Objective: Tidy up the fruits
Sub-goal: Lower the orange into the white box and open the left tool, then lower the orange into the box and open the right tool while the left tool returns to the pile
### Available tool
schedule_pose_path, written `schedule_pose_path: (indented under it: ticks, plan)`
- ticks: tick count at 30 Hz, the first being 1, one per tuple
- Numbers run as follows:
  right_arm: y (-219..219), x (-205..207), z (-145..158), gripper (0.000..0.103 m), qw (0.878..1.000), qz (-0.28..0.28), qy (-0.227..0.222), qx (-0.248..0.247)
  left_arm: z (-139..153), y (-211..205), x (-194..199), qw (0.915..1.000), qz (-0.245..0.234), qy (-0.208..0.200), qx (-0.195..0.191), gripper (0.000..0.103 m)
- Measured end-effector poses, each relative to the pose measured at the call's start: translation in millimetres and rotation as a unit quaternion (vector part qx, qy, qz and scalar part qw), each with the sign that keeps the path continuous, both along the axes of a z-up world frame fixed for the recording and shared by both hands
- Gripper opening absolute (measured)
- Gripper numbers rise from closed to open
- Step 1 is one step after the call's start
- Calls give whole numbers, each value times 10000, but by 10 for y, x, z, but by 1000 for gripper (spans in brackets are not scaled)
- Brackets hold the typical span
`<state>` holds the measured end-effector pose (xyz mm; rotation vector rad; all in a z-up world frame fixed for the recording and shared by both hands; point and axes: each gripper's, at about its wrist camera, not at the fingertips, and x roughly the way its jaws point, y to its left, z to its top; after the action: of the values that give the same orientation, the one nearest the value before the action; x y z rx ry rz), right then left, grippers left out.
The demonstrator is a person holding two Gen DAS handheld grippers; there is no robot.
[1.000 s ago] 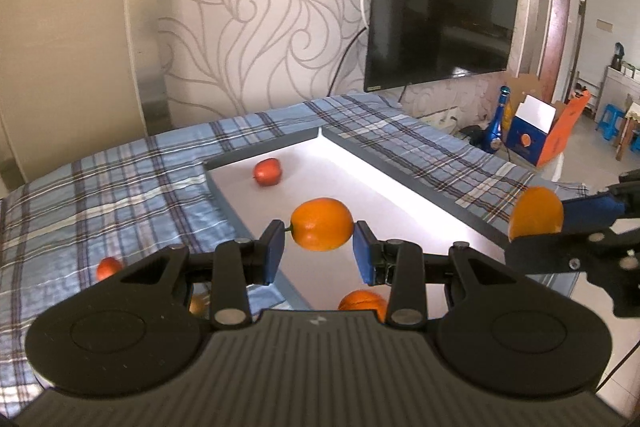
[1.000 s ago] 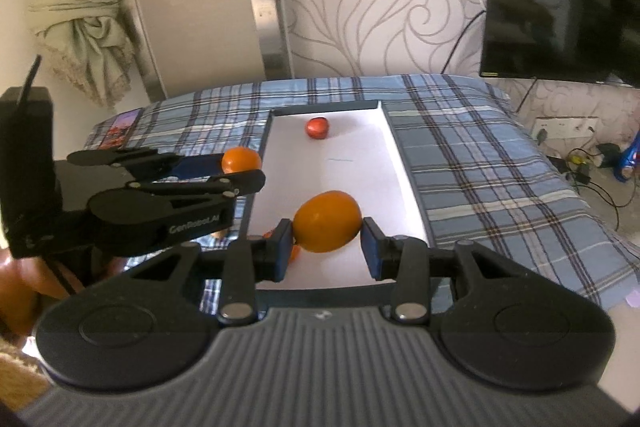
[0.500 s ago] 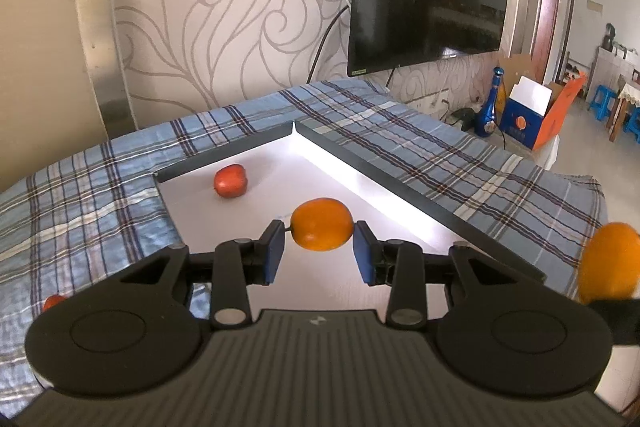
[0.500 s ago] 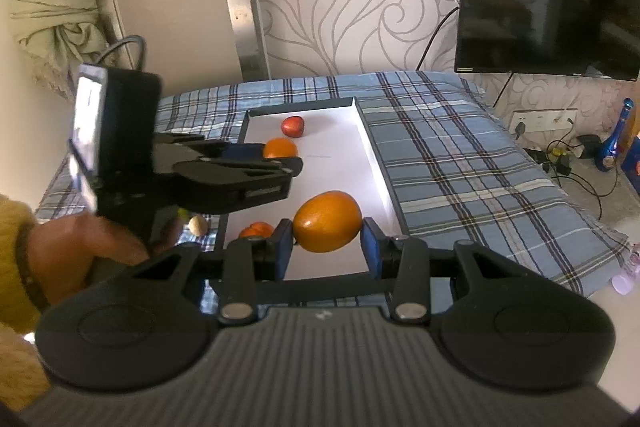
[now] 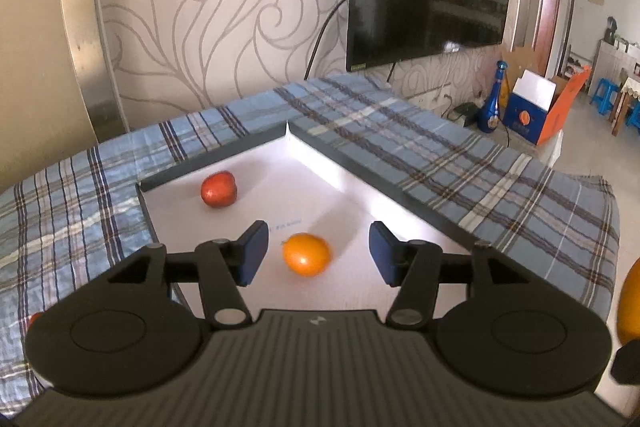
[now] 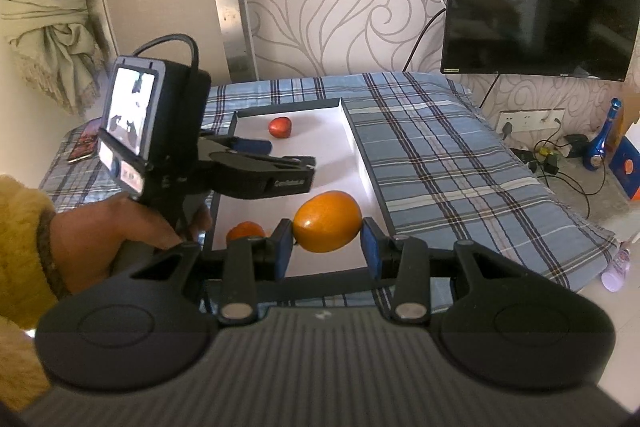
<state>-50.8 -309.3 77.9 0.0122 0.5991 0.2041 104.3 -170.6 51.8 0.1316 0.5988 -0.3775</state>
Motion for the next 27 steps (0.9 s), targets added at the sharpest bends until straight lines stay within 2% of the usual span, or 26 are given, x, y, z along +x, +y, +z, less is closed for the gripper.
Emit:
schedule_pose_path:
  ticks: [4,11,27]
  plan:
    - [19,10,-10,40,10000,56,21,-8,85,25,-85,9999,-34,-168,-12,62]
    - [58,48,-16,40,9997,243,9,44,225,170,-273,9996,112,-206,-151,62]
    - [150,252,-30,40,9972,707,12,239,506,700,-784,9969,639,-439,-130,64]
